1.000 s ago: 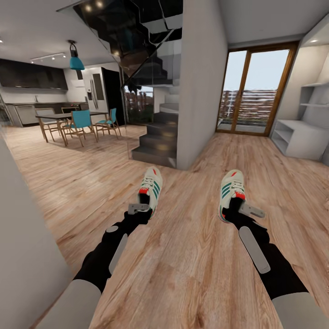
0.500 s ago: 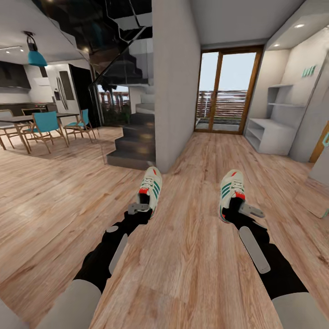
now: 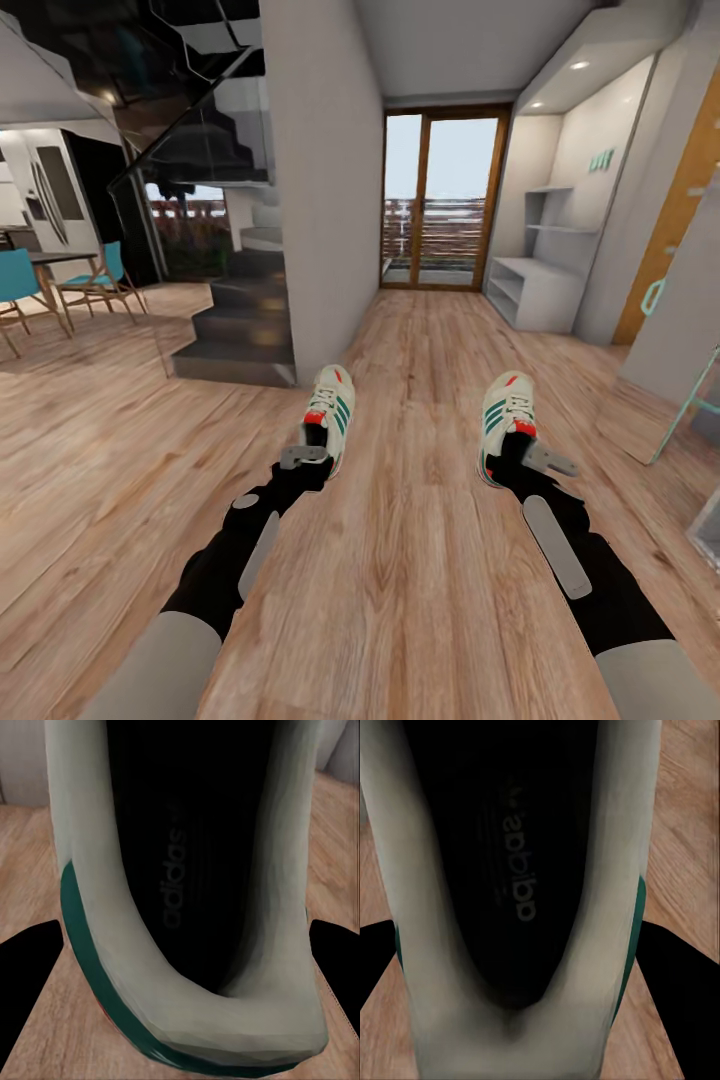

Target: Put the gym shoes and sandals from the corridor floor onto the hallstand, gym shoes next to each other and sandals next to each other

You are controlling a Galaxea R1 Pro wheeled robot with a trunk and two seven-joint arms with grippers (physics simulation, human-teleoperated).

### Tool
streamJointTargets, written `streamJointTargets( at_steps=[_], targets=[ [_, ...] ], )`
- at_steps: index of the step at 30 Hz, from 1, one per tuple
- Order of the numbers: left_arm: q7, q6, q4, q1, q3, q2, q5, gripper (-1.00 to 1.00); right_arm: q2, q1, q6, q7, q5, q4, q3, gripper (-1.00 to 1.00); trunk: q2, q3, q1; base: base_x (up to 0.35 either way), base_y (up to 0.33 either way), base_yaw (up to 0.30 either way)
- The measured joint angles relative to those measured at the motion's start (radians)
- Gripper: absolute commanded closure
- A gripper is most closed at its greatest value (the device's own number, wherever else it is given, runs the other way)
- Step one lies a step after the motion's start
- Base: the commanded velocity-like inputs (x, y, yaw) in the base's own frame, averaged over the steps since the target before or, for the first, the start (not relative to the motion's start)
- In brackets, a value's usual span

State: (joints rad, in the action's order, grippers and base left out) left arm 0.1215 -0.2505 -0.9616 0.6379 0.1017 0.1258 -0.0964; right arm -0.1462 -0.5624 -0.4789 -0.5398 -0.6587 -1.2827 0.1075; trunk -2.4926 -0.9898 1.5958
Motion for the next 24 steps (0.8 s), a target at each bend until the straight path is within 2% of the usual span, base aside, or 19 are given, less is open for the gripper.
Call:
streamJointTargets(
  at_steps=[18, 24],
  targets=[
    [-0.001, 0.0, 0.0, 0.0, 0.0, 0.0, 0.0, 1.0, 0.0, 0.0, 0.0, 0.0, 0.0, 0.0, 0.003, 1.0, 0.0, 0.0, 0.0, 0.349, 0.0, -0.265],
    [-0.001, -0.001, 0.0, 0.0, 0.0, 0.0, 0.0, 1.0, 0.0, 0.0, 0.0, 0.003, 0.0, 0.0, 0.002, 1.0, 0.0, 0.0, 0.0, 0.349, 0.0, -0.041]
  ],
)
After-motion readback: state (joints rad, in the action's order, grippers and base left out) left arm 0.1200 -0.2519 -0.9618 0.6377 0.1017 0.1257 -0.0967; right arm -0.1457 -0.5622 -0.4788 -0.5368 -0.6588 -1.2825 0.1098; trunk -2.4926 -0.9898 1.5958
